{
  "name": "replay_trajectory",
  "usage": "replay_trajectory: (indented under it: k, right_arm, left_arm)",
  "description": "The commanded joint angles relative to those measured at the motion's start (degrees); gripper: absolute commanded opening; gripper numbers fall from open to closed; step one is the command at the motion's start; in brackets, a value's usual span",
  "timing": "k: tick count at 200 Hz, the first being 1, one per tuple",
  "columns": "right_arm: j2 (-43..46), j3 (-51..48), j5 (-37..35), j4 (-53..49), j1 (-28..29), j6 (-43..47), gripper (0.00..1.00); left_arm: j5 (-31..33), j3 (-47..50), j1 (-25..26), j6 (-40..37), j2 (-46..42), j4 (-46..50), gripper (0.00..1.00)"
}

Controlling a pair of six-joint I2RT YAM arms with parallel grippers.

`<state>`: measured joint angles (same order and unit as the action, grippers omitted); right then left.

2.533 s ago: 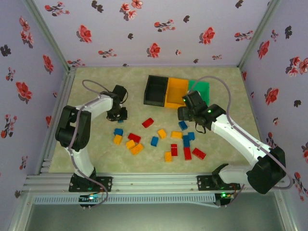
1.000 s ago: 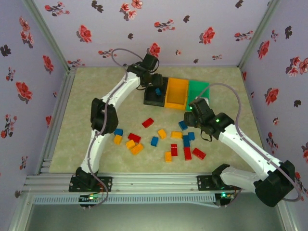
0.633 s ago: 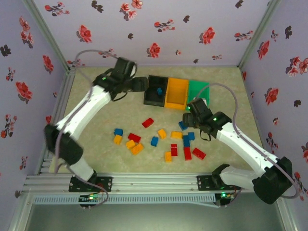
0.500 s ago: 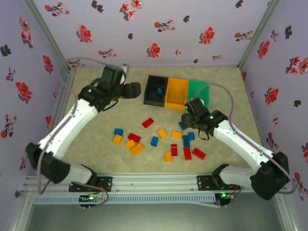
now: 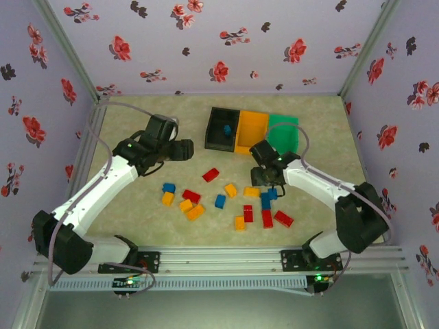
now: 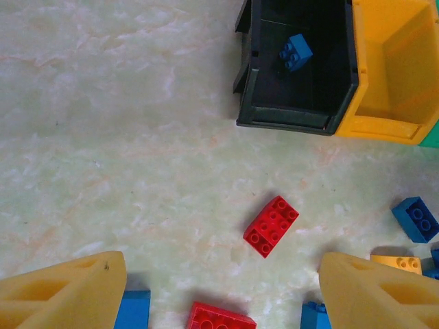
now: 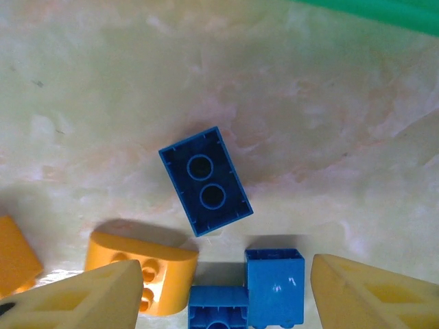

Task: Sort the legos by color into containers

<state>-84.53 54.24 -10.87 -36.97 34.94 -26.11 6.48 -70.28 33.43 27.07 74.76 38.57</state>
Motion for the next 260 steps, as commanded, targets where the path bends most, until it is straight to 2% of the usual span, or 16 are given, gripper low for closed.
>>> replay_trajectory:
  k: [1,74,185,260]
  right_arm:
    - [-2.53,0.67,0.06,1.37,0.05,0.7,0.65]
    - [-9.25,3.92,1.18,3.5,-1.62,3.16,0.6]
    - [-14.16,6.25,3.28,4.46,-3.91,4.93,0.48]
    - [-14.54,6.76,3.69,3.91,-3.93,5.36,0.32]
  left_arm:
    - [1.43,-0.78,0.14,0.76,-0.79,-0.04,0.75]
    - [1.52,-0.38,0.15,1.21,-1.6,0.45,0.74]
    - [1.61,-0.04,0.19,1.16,-1.74,0.98,0.74]
    - [2.29,-0.13,0.17,1.27,-2.89,1.73,0.75]
